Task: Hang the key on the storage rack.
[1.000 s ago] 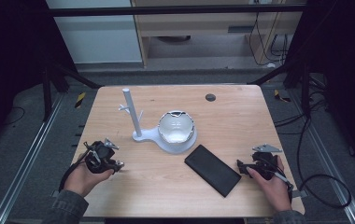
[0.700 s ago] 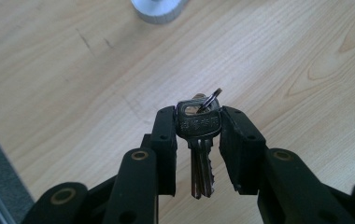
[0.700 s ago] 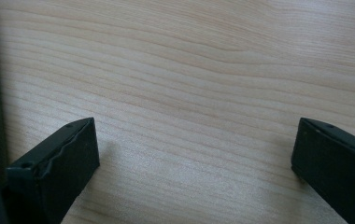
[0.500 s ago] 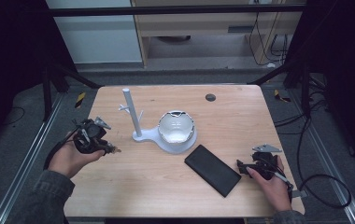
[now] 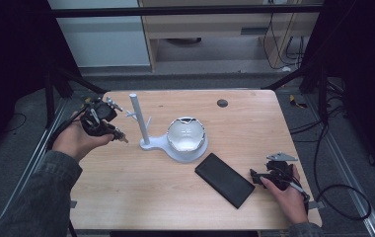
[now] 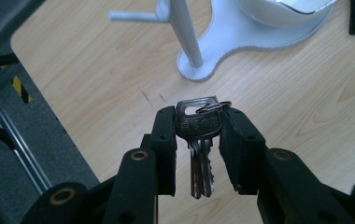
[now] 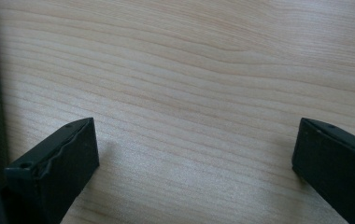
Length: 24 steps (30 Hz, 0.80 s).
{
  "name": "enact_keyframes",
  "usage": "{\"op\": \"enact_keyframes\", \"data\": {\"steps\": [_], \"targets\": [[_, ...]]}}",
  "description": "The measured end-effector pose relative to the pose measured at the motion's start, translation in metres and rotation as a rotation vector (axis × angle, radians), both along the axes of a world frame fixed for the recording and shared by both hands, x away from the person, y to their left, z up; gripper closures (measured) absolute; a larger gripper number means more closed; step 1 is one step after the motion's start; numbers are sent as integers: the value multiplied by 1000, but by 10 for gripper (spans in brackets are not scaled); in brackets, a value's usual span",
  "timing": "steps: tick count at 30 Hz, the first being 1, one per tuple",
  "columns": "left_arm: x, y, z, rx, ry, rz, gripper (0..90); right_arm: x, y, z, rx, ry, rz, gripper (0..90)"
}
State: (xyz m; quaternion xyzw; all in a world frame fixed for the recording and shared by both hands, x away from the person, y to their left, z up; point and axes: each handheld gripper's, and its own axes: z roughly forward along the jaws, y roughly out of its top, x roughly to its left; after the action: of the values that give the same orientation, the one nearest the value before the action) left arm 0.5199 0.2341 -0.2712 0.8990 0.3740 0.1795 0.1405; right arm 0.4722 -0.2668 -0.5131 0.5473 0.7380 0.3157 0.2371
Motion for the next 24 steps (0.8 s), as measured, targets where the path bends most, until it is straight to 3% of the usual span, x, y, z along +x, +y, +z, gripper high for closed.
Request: {"op": "enact_keyframes", "data": {"steps": [5,10,16,24], "targets": [[10,-5,11,5,-9,9,674,0,0,0,-2,1,1,7],[20,-6,12,28,0,23,674,0,0,0,-2,1,2,7],[30,0,10,-2,4,59,673,0,0,0,-3,0,3,7],[36,3,16,-22,-8,69,673,0,0,0,-3,0,4,7]]}}
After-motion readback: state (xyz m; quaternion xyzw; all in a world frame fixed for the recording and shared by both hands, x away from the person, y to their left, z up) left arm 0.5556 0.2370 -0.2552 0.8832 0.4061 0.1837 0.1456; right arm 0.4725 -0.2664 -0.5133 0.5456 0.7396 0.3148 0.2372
